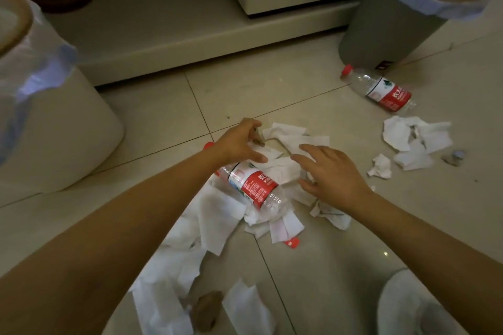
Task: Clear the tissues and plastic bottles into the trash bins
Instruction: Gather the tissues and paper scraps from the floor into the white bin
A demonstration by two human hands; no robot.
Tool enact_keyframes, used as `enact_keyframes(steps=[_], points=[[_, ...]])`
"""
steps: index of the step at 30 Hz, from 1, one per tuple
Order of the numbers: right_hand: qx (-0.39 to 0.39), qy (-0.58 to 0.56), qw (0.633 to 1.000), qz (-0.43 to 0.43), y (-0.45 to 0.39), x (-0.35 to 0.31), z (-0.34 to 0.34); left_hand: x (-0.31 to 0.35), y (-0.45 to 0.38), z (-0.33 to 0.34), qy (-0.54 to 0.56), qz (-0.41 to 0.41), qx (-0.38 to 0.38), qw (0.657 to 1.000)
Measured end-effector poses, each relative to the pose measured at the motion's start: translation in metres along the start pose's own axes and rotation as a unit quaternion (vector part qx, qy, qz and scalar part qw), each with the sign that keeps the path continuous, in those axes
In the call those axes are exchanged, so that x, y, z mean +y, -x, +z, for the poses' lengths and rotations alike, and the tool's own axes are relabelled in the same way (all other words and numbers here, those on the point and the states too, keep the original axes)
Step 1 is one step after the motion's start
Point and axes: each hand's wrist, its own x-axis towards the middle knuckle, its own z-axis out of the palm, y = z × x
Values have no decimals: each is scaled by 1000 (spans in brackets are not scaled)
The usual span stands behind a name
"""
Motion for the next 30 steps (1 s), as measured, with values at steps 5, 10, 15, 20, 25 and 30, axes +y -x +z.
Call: enact_keyframes(steps=[5,10,15,20,25,30], points=[[-14,-15,1000,10,-8,5,14,-13,-22,11,-226,-1,-23,974],[-28,-15,999,31,-21,10,31,-18,-31,17,-366,11,-48,929],[-66,-52,995,56,-38,18,31,-19,-36,23,-376,59,2,925],[-160,-90,978,96,-60,30,32,-20,-35,27,-345,102,35,932],[-181,-171,962,113,-69,24,45,-21,-29,29,-276,100,19,956],[-142,-163,970,115,-70,10,53,-8,-13,28,-186,69,-40,979]])
